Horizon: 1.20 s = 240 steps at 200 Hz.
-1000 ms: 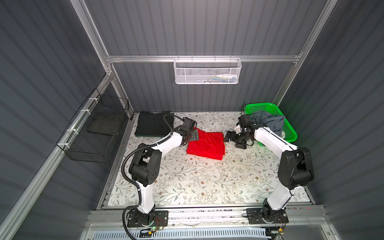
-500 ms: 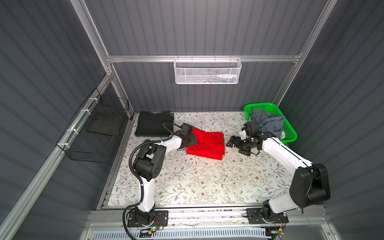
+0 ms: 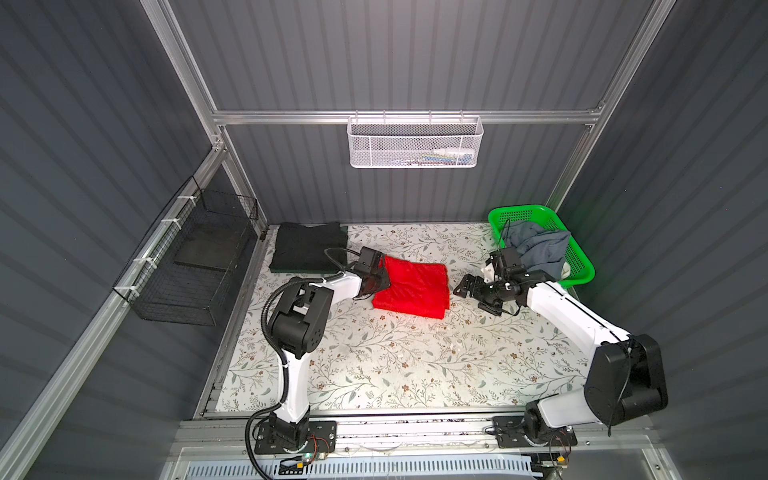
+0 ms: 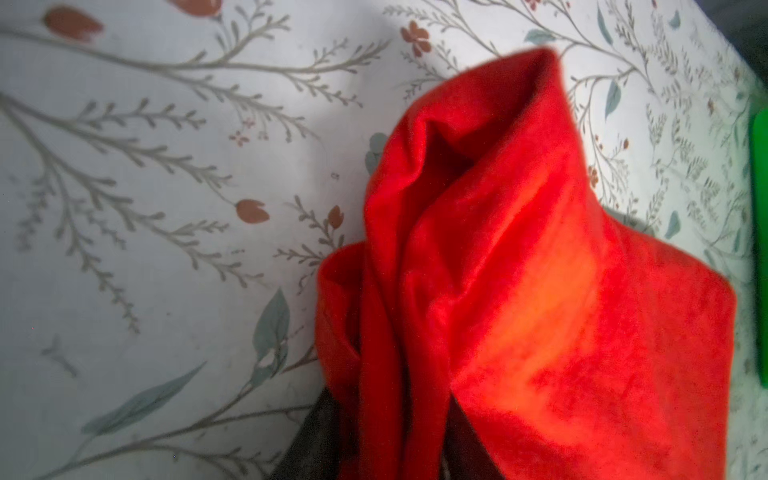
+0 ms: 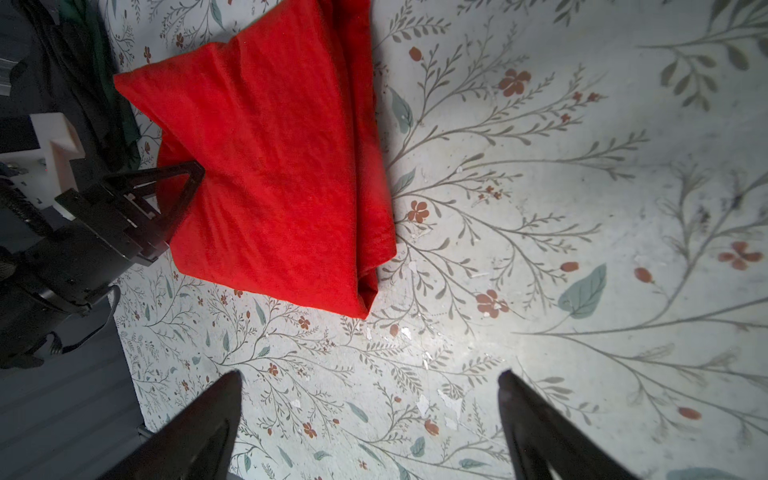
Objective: Fold and stack the t-shirts
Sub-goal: 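Grip the folded red shirt's edge with the left gripper while the right draws back, then lift the red shirt with the left gripper and carry it onto the dark shirt stack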
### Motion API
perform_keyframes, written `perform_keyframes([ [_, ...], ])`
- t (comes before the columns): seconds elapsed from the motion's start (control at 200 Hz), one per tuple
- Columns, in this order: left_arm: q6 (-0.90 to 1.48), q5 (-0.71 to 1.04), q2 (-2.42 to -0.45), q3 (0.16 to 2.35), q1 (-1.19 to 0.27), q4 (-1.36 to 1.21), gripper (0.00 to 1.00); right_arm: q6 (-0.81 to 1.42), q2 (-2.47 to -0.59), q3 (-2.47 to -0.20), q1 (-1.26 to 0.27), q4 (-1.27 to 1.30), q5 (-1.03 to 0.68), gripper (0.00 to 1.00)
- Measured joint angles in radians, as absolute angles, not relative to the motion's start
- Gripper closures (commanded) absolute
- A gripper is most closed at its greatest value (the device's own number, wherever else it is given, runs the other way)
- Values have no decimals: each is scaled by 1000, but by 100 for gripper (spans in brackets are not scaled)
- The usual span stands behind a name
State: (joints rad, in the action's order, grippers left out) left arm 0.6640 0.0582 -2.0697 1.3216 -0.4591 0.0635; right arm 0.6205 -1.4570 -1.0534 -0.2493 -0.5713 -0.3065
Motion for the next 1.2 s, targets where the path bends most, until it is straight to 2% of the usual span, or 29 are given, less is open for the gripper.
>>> perform_keyframes([
  [0.025, 666, 61, -2077, 1327, -459, 64, 100, 620, -1459, -1053, -249, -569, -307, 4],
  [0.115, 641, 75, -2112, 1395, -459, 100, 100, 619, -1462, -1039, -248, -553, -307, 4],
  [0.265, 551, 51, -2235, 1638, -458, 249, 100, 617, -1462, -999, -238, -528, -311, 3],
  [0.5, 335, -114, -2309, 1945, -456, 484, 100, 607, -1474, -970, -228, -486, -315, 1],
  [0.735, 107, -289, -2320, 2174, -446, 597, 100, 593, -1483, -930, -228, -427, -316, 1],
  [1.201, -137, -440, -2354, 2239, -328, 594, 100, 592, -1512, -876, -227, -335, -375, 1],
])
